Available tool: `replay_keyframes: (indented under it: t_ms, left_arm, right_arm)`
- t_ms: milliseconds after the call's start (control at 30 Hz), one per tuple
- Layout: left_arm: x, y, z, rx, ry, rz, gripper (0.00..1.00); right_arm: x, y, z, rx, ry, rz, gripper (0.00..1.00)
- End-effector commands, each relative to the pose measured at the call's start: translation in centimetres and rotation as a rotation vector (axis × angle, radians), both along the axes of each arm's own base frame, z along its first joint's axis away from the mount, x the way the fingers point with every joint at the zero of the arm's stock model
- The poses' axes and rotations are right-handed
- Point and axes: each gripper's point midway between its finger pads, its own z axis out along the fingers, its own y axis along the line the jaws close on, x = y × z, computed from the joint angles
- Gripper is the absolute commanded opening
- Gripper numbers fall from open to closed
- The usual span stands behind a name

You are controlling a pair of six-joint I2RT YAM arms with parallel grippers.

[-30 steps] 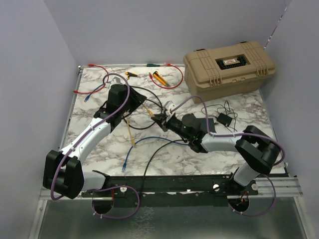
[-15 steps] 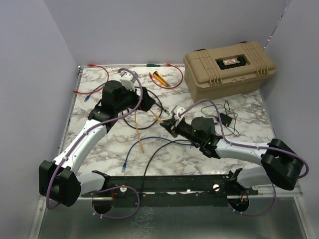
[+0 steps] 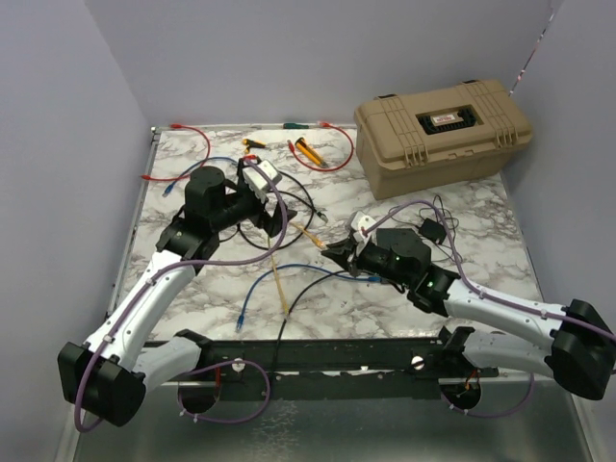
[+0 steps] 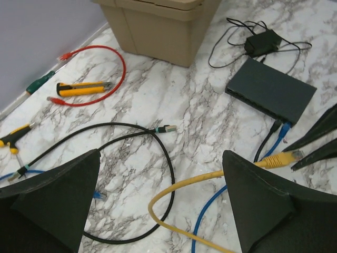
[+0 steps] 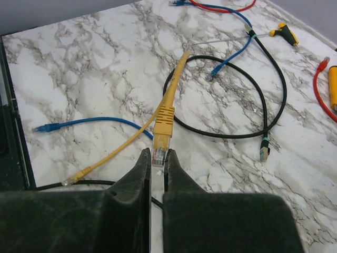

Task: Insert the plug into the switch port
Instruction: Pick up the connector from the center of the board.

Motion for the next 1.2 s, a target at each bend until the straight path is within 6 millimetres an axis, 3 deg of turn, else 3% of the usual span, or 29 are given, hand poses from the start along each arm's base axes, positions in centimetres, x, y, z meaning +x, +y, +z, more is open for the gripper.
replay_keyframes:
  t_ms: [0, 333, 733, 967, 1167]
  left_arm:
    - [-2.7, -1.8, -1.5, 0.122, -0.128, -0.215, 0.97]
    - [-6.0, -5.1, -3.7, 0.228, -0.184, -0.415, 0.95]
    - [-9.9, -6.7, -6.2, 0.394, -0.238, -0.611, 0.79]
    - [-10.7, -7.5, -7.8, 0.429, -0.222, -0.671, 0.71]
    - [-10.8, -7.7, -8.6, 0.441, -0.212, -0.691, 0.57]
  right_arm:
    - [-1.6, -1.0, -0.9, -0.033, 0.018, 0.052, 0.01]
    - [-2.2, -1.0, -1.2, -0.046, 0.039, 0.075, 0.01]
    - [-2.5, 0.0, -1.1, -0.075, 0.055, 0.131, 0.01]
    - [-2.9, -0.1, -0.5, -0.072, 0.044, 0.151, 0.01]
    - [-3.2, -0.3, -0.9, -0.094, 0.042, 0.166, 0.01]
